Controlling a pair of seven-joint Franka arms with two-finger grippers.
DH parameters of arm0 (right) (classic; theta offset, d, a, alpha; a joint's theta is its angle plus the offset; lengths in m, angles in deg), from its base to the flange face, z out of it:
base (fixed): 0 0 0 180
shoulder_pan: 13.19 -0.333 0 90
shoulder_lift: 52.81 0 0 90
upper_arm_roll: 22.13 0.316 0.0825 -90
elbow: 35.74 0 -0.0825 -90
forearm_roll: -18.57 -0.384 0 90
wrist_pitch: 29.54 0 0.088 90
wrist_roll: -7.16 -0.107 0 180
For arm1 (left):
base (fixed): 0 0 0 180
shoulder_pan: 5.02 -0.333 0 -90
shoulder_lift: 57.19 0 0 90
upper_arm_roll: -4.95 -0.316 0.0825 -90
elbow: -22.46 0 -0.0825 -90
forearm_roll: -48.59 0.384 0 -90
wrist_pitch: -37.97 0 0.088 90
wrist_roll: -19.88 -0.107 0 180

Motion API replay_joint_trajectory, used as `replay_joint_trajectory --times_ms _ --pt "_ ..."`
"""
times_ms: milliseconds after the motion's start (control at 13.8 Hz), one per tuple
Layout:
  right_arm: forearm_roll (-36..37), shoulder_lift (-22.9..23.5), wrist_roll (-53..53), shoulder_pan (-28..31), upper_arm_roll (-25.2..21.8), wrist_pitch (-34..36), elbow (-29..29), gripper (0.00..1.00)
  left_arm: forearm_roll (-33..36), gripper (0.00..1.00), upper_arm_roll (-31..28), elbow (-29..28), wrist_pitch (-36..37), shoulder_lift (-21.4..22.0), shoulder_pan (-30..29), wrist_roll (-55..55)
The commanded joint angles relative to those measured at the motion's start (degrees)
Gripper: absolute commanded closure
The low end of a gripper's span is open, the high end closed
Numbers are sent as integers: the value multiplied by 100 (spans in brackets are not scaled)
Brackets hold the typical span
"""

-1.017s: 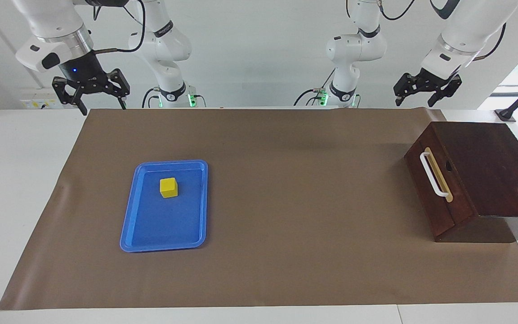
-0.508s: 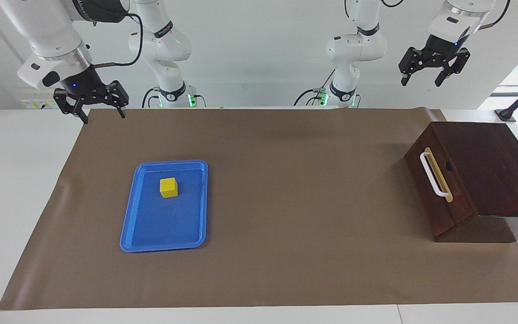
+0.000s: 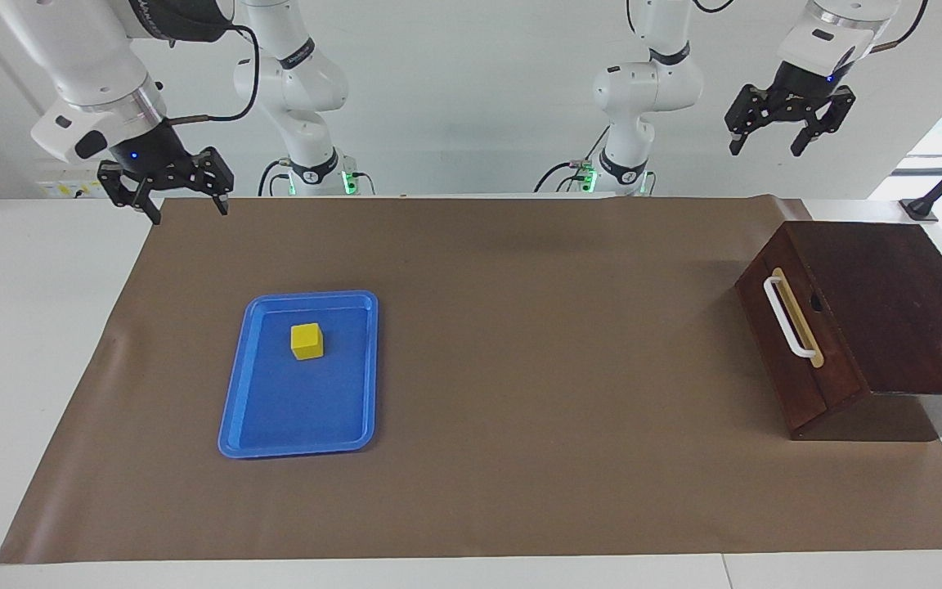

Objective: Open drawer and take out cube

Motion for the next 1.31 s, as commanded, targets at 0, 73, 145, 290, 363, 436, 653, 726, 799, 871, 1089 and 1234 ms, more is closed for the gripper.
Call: replay_joint_trajectory --times_ms 0,73,145,290,363,436,653,726,799,871,1089,1234 --pt "-80 -68 -97 107 60 64 21 0 -53 0 7 -86 58 -40 -6 -82" --pt "-89 -68 -105 98 69 64 30 0 -62 0 -1 -52 339 -267 11 -82" --pt "-97 -68 -114 98 69 73 30 0 -71 0 -10 0 394 -495 20 -73" --pt "-89 -77 -105 89 69 82 30 0 -79 0 -19 -147 386 -481 -24 -99" --pt "-89 -86 -106 80 69 82 39 0 -71 0 -36 -314 342 -358 115 -38" --pt "-89 -86 -106 72 69 65 39 0 -71 0 -54 -489 63 -366 195 -38" --pt "-89 -86 -88 98 69 82 39 0 -80 0 -625 -177 385 -831 626 -55" --pt "-89 -95 -97 81 69 82 56 0 -80 0 -634 -157 377 -840 609 -73" --pt "-89 -95 -97 80 69 82 56 0 -88 0 -591 -166 351 -840 505 -82" --pt "-89 -95 -97 72 69 82 56 0 -114 0 -521 -149 368 -893 390 -90" --pt "-89 -95 -97 72 69 82 56 0 -168 0 -520 -122 386 -893 354 -91" --pt "-89 -95 -97 80 69 82 56 0 -176 0 -503 -140 368 -867 354 -91"
